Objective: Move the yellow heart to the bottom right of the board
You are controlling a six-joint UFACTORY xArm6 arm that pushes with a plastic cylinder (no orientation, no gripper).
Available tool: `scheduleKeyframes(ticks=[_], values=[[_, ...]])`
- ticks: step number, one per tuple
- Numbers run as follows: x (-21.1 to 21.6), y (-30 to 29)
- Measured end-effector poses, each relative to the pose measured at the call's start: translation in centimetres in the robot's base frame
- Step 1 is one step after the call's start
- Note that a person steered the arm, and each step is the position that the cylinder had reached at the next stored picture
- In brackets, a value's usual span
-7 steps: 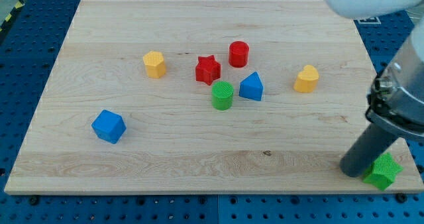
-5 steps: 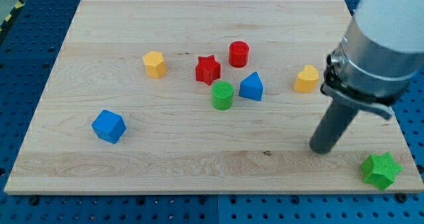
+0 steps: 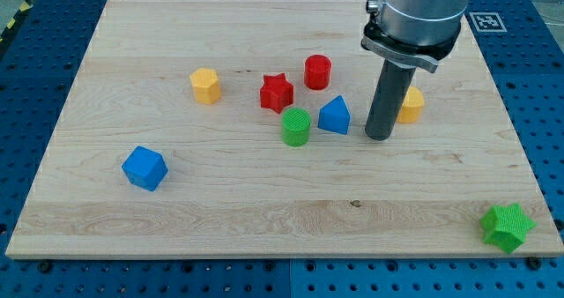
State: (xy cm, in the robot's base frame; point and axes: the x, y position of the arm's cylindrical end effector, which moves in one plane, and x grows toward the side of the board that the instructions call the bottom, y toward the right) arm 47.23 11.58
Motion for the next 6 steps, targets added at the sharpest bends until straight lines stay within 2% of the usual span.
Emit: scheduleKeyframes(ticks=[3, 6], values=[[-11.8, 0.0], [-6.0, 2.6]])
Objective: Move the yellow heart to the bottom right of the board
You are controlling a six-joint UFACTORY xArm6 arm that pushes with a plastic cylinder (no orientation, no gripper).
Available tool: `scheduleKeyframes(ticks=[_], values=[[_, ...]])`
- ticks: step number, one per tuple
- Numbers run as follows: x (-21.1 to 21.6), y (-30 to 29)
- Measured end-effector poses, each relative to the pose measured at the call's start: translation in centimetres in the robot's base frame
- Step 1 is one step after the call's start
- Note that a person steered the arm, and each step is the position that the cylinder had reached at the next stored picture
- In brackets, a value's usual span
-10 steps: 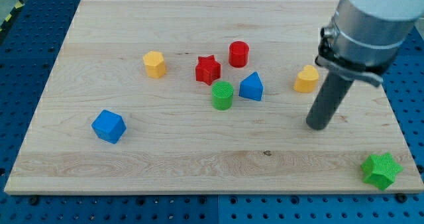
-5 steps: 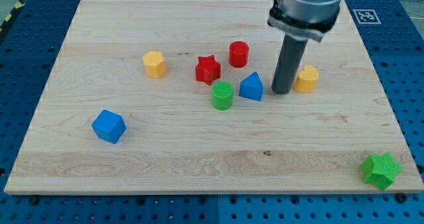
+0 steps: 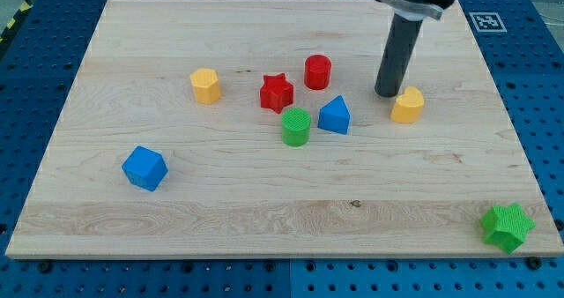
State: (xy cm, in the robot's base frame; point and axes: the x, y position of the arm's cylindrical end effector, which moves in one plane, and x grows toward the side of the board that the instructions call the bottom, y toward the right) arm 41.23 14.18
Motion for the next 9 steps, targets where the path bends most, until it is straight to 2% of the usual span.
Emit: scheduleKeyframes(ticks=[1, 2, 4, 6, 7, 9], values=[[4.1, 0.0], [6.5, 0.1], [6.0, 0.8], [-0.1, 0.8], [-1.4, 1.2], [4.2, 1.5]])
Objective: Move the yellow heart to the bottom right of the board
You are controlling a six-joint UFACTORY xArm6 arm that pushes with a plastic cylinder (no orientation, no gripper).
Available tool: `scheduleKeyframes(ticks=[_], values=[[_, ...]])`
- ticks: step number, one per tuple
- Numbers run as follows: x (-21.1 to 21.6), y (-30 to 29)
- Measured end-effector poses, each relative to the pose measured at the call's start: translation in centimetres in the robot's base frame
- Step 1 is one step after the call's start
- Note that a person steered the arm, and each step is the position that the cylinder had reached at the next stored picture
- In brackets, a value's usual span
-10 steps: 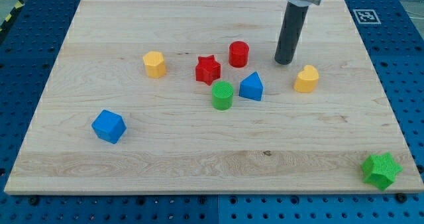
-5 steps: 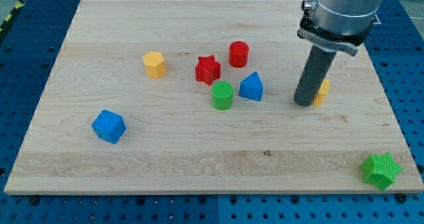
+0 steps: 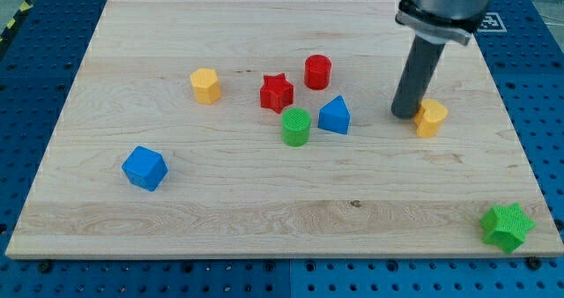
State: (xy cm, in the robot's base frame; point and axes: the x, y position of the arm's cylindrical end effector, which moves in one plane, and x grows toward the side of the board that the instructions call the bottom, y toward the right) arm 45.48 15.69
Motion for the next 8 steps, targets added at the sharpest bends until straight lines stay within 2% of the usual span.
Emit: scheduleKeyframes(ticks=[1, 3, 7, 8], values=[[3.6, 0.0], [4.6, 0.9], [-2.6, 0.9], [-4.7, 2.5]])
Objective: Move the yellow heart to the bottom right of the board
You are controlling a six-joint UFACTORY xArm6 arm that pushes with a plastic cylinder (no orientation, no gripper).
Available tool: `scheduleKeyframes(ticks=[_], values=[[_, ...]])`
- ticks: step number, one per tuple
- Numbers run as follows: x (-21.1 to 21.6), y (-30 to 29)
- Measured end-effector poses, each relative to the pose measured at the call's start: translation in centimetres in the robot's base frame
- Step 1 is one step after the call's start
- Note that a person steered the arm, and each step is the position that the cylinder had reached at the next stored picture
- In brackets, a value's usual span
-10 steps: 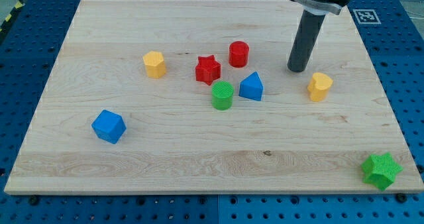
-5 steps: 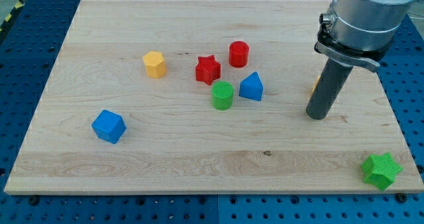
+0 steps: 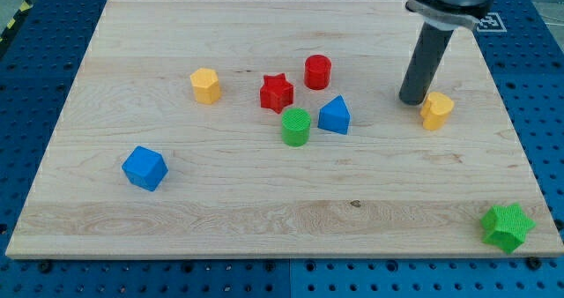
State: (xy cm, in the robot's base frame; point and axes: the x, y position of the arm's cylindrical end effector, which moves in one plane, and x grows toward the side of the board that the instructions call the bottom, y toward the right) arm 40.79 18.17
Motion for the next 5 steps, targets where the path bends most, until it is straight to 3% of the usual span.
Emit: scheduleKeyframes(ticks=[2, 3, 5], values=[[0.1, 5.6], [1.6, 5.7], [-0.2, 1.7]])
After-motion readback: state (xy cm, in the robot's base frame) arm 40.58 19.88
